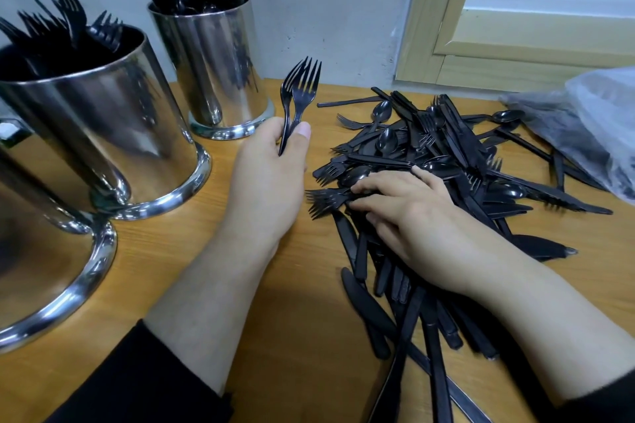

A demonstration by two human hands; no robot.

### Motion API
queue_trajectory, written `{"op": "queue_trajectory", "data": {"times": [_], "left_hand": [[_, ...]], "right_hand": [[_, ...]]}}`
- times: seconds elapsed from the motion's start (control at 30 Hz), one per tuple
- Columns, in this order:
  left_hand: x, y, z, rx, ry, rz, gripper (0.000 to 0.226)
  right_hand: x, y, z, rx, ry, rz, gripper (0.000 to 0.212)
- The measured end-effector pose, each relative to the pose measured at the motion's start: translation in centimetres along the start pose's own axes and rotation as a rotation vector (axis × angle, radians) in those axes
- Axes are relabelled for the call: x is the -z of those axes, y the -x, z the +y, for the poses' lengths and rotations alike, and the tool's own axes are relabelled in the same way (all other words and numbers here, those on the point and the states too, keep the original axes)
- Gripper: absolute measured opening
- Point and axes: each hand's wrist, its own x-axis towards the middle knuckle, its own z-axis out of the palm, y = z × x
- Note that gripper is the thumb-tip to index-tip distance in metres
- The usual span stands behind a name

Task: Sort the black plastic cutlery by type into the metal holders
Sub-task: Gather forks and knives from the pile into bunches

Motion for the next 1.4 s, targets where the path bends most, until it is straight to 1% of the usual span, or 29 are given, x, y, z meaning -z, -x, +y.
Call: {"op": "queue_trajectory", "data": {"times": [0.07,0.23,0.3,0.4,0.47,0.53,0.57,0.63,0.7,0.77,0.9,0.97,1.03,1.1,1.2,1.27,1.33,1.4], "left_hand": [[-0.1,0.0,0.0,-0.001,-0.002,-0.002,0.028],[-0.1,0.1,0.0,0.0,0.011,-0.017,0.03],[0.0,0.2,0.2,0.006,0.051,-0.002,0.026],[0.2,0.2,0.4,0.008,0.092,0.049,0.026],[0.1,0.4,0.5,0.014,0.103,0.034,0.028],[-0.4,0.7,0.6,0.034,0.13,-0.032,0.029],[-0.7,0.9,0.7,0.043,0.152,-0.07,0.029],[-1.4,1.5,0.9,0.051,0.186,-0.136,0.029],[-1.9,2.1,1.0,0.063,0.225,-0.194,0.028],[-2.3,2.5,1.0,0.095,0.292,-0.234,0.027],[-2.5,2.6,1.2,0.202,0.405,-0.23,0.029],[-2.4,2.3,1.1,0.25,0.433,-0.176,0.032],[-1.7,1.6,0.9,0.272,0.454,-0.101,0.034],[-0.9,1.0,0.7,0.289,0.452,-0.06,0.035],[-0.2,0.4,0.3,0.288,0.435,-0.048,0.03],[-0.2,0.3,0.1,0.275,0.416,-0.043,0.028],[-0.3,0.2,0.0,0.268,0.402,-0.038,0.028],[-0.3,0.1,0.0,0.269,0.407,-0.015,0.027]], "right_hand": [[0.1,0.0,0.0,-0.011,-0.013,-0.021,0.03],[0.1,0.0,-0.3,-0.017,0.001,0.008,0.041],[0.5,-0.2,-0.4,-0.016,-0.007,0.054,0.042],[1.7,-0.3,-0.7,-0.039,-0.077,0.205,0.039],[2.7,-0.3,-0.9,-0.057,-0.214,0.341,0.031],[3.5,-0.2,-1.5,-0.123,-0.442,0.456,0.026],[3.8,-0.2,-1.9,-0.169,-0.558,0.482,0.025],[4.1,-0.3,-2.5,-0.25,-0.756,0.456,0.027],[4.1,-0.5,-3.1,-0.28,-0.901,0.396,0.029],[4.1,-0.7,-3.8,-0.287,-0.943,0.355,0.03],[3.9,-1.0,-4.4,-0.252,-0.748,0.315,0.031],[3.6,-1.2,-4.0,-0.276,-0.651,0.306,0.029],[3.3,-1.6,-3.1,-0.299,-0.472,0.328,0.025],[3.0,-2.4,-2.5,-0.295,-0.3,0.237,0.022],[1.9,-3.9,-2.1,-0.138,-0.012,0.033,0.027],[1.5,-4.9,-2.4,-0.113,0.134,-0.068,0.029],[1.4,-5.7,-2.7,-0.12,0.218,-0.13,0.027],[1.3,-6.0,-2.8,-0.11,0.276,-0.147,0.023]]}}
